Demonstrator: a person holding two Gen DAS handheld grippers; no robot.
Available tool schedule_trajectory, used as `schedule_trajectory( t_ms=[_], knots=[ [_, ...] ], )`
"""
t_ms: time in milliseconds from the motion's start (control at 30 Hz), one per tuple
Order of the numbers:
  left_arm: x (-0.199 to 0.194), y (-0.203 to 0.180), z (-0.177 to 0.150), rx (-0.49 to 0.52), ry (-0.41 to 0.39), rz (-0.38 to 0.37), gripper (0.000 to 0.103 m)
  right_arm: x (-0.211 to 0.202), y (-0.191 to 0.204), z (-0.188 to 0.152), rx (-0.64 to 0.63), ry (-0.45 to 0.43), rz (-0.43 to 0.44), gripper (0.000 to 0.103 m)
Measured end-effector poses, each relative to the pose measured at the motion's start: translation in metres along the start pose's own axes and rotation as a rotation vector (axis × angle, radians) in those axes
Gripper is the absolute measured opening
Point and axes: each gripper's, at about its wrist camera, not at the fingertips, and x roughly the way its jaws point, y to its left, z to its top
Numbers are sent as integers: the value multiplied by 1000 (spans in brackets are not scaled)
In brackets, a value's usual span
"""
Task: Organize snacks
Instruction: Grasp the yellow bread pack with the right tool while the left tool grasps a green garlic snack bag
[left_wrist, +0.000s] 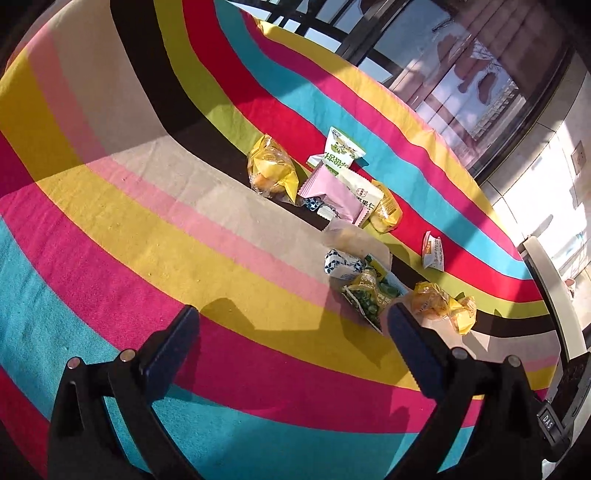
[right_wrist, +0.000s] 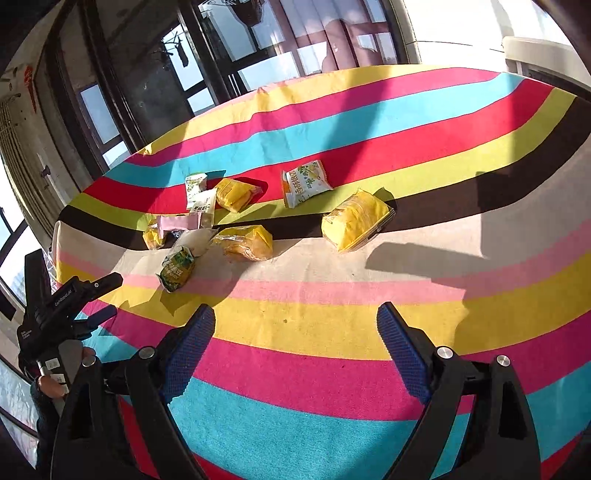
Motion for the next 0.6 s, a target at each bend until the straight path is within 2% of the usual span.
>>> schedule_trajectory(
  t_ms=[33,133,200,267,333,400,467,500,533,600],
  knots=[
    [1,-1,-1,9,1,7,101,6,1,7,7,-2,20,87],
    [1,-1,-2,17,4,5,101,28,32,20,-167,0,58,87],
    [0,1,-2,7,2,-7,101,55,53,26,-294,51,64,87],
    [-1,3,-2,-1,0,-15,101,84,65,31,-392,107,17,87],
    [0,2,-2,3,1,-11,101,107,72,33,-459,144,0,87],
    [0,1,-2,10,2,-4,101,122,77,35,-487,194,22,85],
    [0,1,-2,15,3,0,101,125,84,34,-532,193,36,80],
    [1,0,-2,16,3,2,101,126,86,32,-553,201,42,74],
    [1,0,-2,18,4,3,101,124,88,29,-569,195,24,59],
    [1,0,-2,20,3,4,101,114,89,20,-563,203,21,55]
  ],
)
